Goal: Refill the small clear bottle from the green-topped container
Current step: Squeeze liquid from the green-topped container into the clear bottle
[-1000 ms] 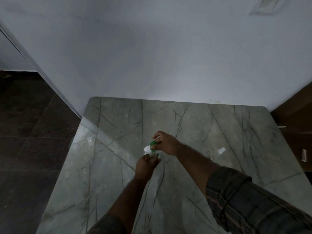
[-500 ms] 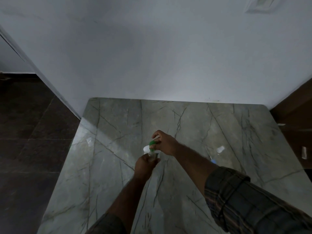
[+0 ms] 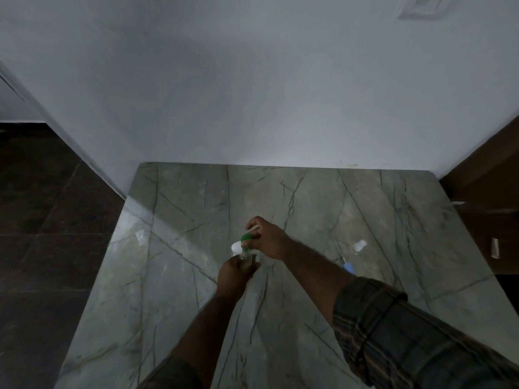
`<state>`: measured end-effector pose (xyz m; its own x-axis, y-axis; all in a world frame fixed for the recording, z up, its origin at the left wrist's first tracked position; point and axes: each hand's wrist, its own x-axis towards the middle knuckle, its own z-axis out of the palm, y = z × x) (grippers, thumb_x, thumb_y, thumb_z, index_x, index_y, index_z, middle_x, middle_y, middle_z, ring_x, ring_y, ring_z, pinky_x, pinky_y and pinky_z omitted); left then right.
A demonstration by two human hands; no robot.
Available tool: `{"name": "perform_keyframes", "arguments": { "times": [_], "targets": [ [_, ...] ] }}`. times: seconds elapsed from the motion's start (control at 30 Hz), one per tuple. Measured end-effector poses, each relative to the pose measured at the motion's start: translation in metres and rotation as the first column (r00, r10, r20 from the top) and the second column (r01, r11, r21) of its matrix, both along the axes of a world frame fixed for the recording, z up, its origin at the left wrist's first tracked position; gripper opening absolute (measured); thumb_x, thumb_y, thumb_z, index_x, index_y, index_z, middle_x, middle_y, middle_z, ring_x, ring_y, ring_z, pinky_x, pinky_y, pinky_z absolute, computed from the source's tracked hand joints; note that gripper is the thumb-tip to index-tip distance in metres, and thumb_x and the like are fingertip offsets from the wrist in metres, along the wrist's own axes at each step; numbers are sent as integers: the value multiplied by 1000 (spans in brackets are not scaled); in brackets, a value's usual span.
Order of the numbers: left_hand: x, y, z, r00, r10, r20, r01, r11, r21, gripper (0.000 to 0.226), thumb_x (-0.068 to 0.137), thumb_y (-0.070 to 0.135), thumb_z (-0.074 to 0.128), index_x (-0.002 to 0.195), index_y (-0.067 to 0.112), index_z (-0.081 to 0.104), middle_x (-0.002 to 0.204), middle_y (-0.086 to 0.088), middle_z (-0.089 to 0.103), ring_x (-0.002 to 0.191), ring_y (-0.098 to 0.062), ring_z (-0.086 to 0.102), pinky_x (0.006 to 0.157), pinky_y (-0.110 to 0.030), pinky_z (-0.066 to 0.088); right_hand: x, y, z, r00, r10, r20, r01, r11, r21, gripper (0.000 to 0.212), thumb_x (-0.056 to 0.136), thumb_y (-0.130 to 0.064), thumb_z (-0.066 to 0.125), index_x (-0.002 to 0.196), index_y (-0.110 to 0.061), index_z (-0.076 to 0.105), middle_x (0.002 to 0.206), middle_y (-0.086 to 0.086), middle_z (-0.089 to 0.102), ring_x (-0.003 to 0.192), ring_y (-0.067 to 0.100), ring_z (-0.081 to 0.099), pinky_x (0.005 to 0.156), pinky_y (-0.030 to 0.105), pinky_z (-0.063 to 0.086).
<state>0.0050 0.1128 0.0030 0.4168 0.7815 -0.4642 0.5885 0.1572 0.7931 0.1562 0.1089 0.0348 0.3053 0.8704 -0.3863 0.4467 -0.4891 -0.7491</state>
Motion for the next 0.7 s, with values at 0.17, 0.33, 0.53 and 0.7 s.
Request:
{"name": "perform_keyframes", "arguments": {
  "times": [0.17, 0.33, 0.53, 0.7],
  "targets": [
    [-1, 1, 4, 1000, -9, 17, 9, 1000, 21, 23, 86, 28, 71, 103, 13, 70, 91, -6, 74, 84, -23, 70, 82, -43, 60, 6, 1, 3, 995, 18, -99, -22, 999, -44, 64, 75, -36, 80, 128, -22, 47, 127, 9, 64, 108, 22, 63, 93, 36, 51],
    [0, 2, 7, 999, -7, 33, 6, 1000, 19, 22, 87, 24, 70, 104, 10, 70, 92, -7, 74, 84, -23, 71, 83, -45, 59, 6, 4, 5, 995, 12, -101, -18, 998, -57, 61, 76, -34, 80, 126, -23, 48, 126, 9, 65, 107, 22, 63, 89, 34, 52],
    [0, 3, 4, 1000, -17, 6, 17, 1000, 17, 23, 86, 28, 71, 101, 11, 70, 92, -9, 74, 84, -24, 70, 81, -44, 59, 4, 2, 2, 999, 11, -45, -12, 1000, -12, 51, 76, -32, 80, 115, -20, 51, 119, 8, 68, 98, 17, 62, 74, 25, 46],
    [0, 0, 8, 999, 32, 0, -32, 999, 39, 37, 81, 30, 77, 110, 12, 61, 98, -3, 71, 87, -20, 69, 80, -39, 60, 8, 1, 3, 994, 10, -112, -15, 999, -46, 59, 75, -37, 81, 122, -23, 48, 125, 7, 66, 106, 19, 63, 87, 31, 50]
  ]
}}
